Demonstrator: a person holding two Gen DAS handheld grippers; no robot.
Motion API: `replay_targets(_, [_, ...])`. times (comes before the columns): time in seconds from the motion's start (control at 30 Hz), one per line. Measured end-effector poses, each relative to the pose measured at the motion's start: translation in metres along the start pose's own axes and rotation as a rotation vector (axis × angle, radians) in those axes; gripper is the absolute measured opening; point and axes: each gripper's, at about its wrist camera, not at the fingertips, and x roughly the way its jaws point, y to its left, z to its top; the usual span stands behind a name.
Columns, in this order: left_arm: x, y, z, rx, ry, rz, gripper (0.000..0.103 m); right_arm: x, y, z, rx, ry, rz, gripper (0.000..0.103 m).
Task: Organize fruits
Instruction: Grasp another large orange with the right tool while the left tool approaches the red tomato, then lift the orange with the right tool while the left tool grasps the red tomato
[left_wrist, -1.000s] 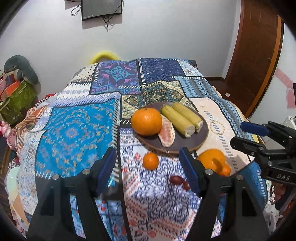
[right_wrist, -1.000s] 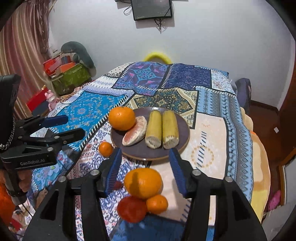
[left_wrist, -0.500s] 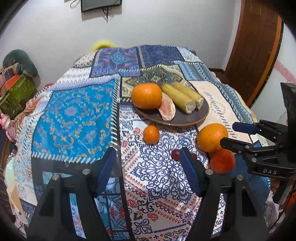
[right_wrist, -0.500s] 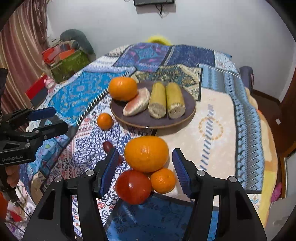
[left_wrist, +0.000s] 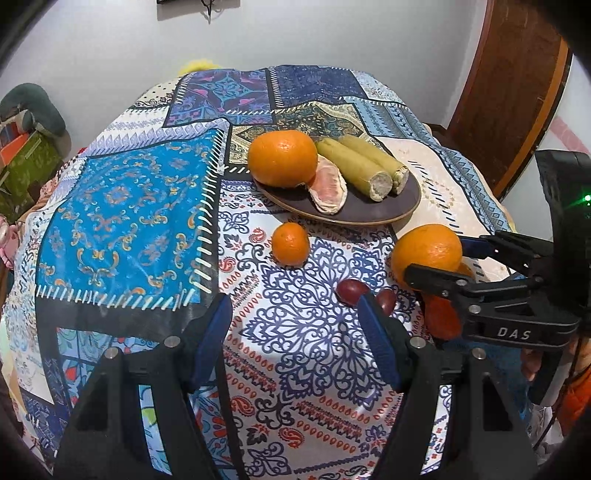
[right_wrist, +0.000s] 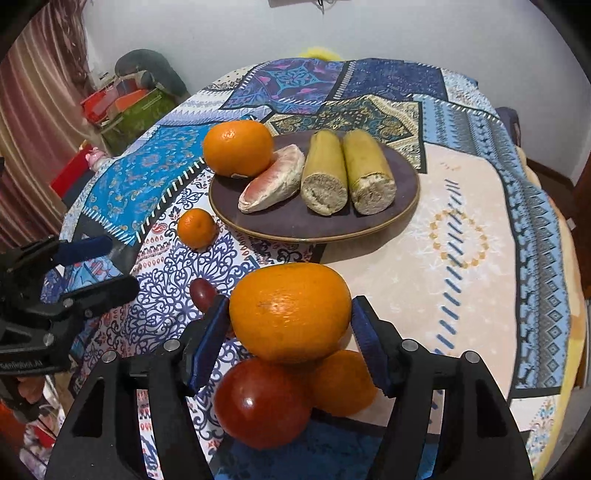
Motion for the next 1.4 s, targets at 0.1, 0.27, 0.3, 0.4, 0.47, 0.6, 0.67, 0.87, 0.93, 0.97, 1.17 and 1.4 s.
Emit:
replay_targets(0.1, [-0.004, -0.006, 0.0, 0.009, -0.004, -0.006, 0.07, -0.002, 0.004, 0.0, -0.018, -0.003, -0.014, 0.062])
replay_targets(0.27, [-0.017, -0.02, 0.001, 0.027, -0.02, -0.018, 0.07, -0.022, 0.004, 0.0, -0.017, -0.041, -0.025, 0.062])
replay_targets(0.3, [-0.021, -0.024, 0.001, 0.03, -0.023, -0.024, 0.07, -0.028, 0.003, 0.0, -0.009, -0.054, -0.022, 0.062])
replay_targets(0.4, [-0.028, -0.036, 0.001, 0.035, -0.026, -0.047, 0.07, -0.056, -0.001, -0.001, 0.001, -0.114, -0.044, 0.062])
replay_targets(0.47, [-0.031, -0.046, -0.001, 0.044, -0.025, -0.062, 0.07, -0.074, -0.005, -0.003, 0.006, -0.147, -0.065, 0.062])
replay_targets(0.6, [-0.032, -0.068, -0.004, 0.071, -0.015, -0.072, 0.07, -0.106, -0.017, -0.012, 0.023, -0.193, -0.097, 0.062])
replay_targets(0.67, [-0.03, -0.078, -0.006, 0.078, -0.005, -0.079, 0.07, -0.118, -0.024, -0.018, 0.033, -0.203, -0.112, 0.062])
replay_targets(0.87, [-0.015, -0.099, -0.013, 0.075, 0.049, -0.088, 0.07, -0.133, -0.04, -0.032, 0.068, -0.209, -0.137, 0.062])
replay_targets(0.93, [-0.009, -0.103, -0.014, 0.078, 0.059, -0.079, 0.07, -0.135, -0.043, -0.035, 0.079, -0.207, -0.137, 0.062])
replay_targets(0.97, [-0.006, -0.104, -0.015, 0.078, 0.063, -0.076, 0.07, -0.135, -0.045, -0.037, 0.084, -0.205, -0.136, 0.062])
replay_targets(1.17, [0.014, -0.107, -0.018, 0.055, 0.106, -0.069, 0.07, -0.131, -0.056, -0.047, 0.105, -0.181, -0.132, 0.062])
replay_targets(1.4, [0.014, -0.11, -0.017, 0.051, 0.071, -0.088, 0.061, -0.122, -0.059, -0.051, 0.108, -0.155, -0.126, 0.062])
